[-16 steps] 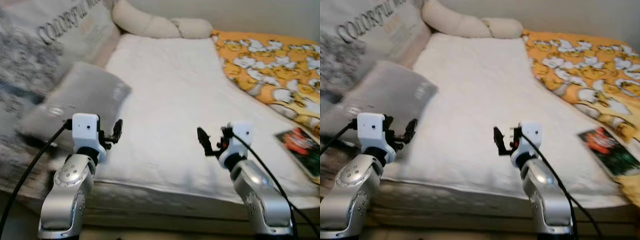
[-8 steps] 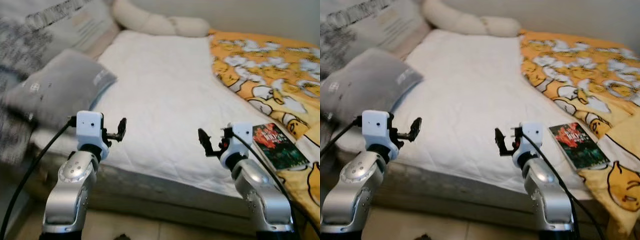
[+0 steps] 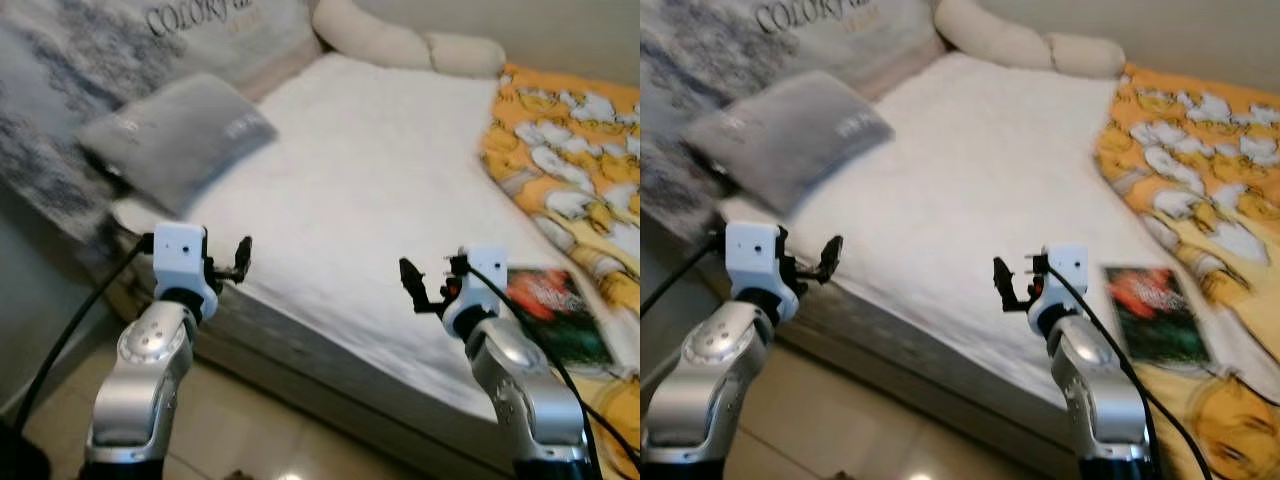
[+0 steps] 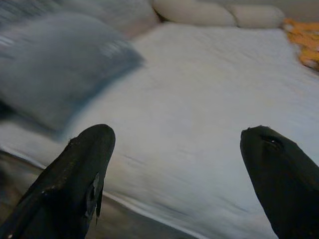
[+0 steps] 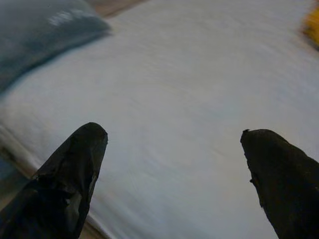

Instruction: Clean up the room

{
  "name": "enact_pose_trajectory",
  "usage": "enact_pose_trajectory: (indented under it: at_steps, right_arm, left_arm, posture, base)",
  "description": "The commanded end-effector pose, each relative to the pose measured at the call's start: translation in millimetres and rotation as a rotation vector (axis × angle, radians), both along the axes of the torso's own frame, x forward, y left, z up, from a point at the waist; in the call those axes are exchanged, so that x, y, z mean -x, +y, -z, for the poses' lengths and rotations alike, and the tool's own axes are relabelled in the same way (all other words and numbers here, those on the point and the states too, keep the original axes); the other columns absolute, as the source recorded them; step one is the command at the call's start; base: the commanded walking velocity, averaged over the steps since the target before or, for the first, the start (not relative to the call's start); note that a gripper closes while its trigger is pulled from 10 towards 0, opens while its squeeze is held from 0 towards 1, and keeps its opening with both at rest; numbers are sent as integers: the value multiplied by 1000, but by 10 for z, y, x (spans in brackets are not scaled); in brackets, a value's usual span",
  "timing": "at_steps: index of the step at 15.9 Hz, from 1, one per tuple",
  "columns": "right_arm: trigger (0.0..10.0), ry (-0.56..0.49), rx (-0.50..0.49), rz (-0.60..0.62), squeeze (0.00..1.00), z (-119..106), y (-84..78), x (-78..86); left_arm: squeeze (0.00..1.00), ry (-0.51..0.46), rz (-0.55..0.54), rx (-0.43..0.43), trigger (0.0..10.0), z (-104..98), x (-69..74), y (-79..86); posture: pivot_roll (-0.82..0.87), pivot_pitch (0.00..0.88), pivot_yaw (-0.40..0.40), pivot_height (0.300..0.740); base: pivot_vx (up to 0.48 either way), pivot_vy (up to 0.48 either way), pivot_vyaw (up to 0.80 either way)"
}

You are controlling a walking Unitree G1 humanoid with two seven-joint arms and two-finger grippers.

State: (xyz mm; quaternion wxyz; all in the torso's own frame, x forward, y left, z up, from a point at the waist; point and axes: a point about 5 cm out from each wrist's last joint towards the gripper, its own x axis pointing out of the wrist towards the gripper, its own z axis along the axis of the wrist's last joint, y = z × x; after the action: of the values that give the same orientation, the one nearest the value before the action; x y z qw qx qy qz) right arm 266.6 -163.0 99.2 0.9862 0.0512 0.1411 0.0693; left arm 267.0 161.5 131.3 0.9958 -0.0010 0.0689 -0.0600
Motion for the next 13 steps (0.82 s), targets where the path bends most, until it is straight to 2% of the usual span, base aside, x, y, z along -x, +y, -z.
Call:
enact_pose_trajectory:
  at_steps: [1,2,5,10,13]
  right_arm:
    - [10000,-14,7,22,1000,-48,-36,-17]
    - [10000,-11,11,17,1000,-41,-34,-14]
    - [10000,3,5,19,1000,-26,-24,-11]
    - [10000,4,4,20,1000,-37,-15,-31]
    - [10000,-7,11,1,1000,-55,22,-57]
  left_arm:
    - [980,9,6,5,10000,-7,-13,-36]
    - [580,-1,8,-4,10000,-17,-20,-34]
    - [592,-49,26,-30,10000,-66,-34,-22]
    - [616,-52,49,-19,10000,-68,-32,-36]
    - [616,-56,49,-20,10000,-65,-35,-6]
  posture:
    - [40,0,-7,740]
    - [40,0,-9,740]
    - [40,0,-8,740]
    - [40,0,-6,740]
    - [47,0,-10,740]
  base:
    - [0,0,0]
    - [0,0,0]
    - [0,0,0]
    - [295,0,-720]
    - [314,0,0]
